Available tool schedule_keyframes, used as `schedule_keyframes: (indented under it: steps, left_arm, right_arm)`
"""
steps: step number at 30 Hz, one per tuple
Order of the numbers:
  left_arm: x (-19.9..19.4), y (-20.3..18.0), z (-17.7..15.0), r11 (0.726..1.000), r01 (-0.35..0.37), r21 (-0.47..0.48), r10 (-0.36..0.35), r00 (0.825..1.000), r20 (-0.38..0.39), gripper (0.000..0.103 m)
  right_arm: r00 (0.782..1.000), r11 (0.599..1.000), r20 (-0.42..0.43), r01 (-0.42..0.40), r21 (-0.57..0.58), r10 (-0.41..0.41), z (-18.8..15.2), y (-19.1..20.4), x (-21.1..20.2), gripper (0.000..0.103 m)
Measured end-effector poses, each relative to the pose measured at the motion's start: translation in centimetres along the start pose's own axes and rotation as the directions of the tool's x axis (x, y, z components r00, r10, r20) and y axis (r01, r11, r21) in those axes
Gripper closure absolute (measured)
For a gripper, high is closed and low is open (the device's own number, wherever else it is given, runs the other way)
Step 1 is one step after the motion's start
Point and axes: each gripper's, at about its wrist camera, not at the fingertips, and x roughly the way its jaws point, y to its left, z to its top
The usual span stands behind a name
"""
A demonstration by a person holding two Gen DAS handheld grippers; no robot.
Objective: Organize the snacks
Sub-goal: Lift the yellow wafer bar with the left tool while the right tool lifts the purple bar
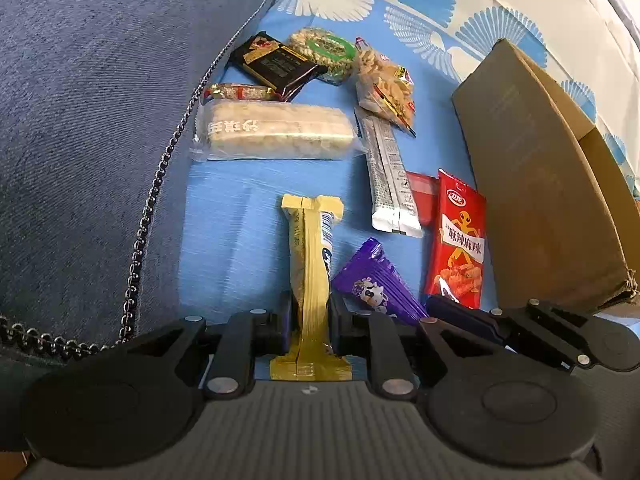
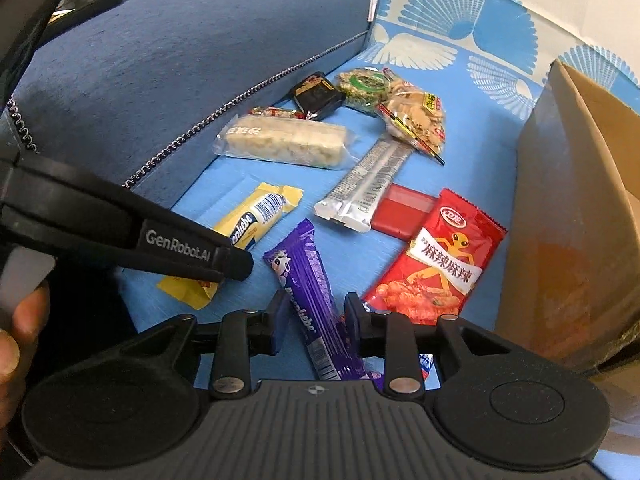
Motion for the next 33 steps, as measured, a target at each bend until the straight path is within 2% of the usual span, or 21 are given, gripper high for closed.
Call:
schedule_keyframes:
  steps: [5, 10, 17, 24, 26, 30, 33]
  left_arm:
    - [0.0, -0.1, 0.1, 1.000, 0.002, 0.009, -0.002, 1.000, 0.004, 0.087]
    - [0.0, -0.2, 0.0, 1.000, 0.015, 0.014, -0.015, 1.000, 0.016, 0.087]
    - [-1.0, -0.1, -0.1, 0.997, 0.075, 0.023, -0.077, 0.995, 0.057, 0.087]
    - [-2.8, -0.2, -0.6, 0.988, 0.139, 0.062, -0.146, 0.981, 0.129, 0.087]
    - [-3.3, -0.3, -0.8, 0.984, 0.160, 0.074, -0.170, 0.973, 0.153, 0.087]
    - [-4.0, -0.4, -1.0, 0.977, 0.197, 0.085, -0.210, 0.959, 0.190, 0.087]
    - [-4.2, -0.4, -1.0, 0.977, 0.199, 0.076, -0.211, 0.956, 0.204, 0.087]
  right_arm:
    - [1.000, 1.000, 0.020, -0.010, -0.025, 0.011, -0.1, 0.1, -0.5, 0.085]
    - [0.999, 0.999, 0.051, -0.016, -0.034, 0.018, -0.2, 0.0, -1.6, 0.093]
    - [0.994, 1.000, 0.104, 0.010, -0.023, -0.008, 0.1, -0.7, -3.4, 0.095]
    - [0.986, 1.000, 0.165, 0.021, 0.011, -0.022, 1.3, -1.3, -5.9, 0.096]
    - [0.982, 1.000, 0.190, 0.018, 0.019, -0.021, 1.6, -1.7, -6.9, 0.103]
    - [0.967, 0.999, 0.255, 0.008, 0.051, -0.021, 2.3, -3.3, -9.9, 0.103]
    - [0.951, 0.997, 0.309, 0.005, 0.077, -0.029, 2.8, -5.0, -12.1, 0.103]
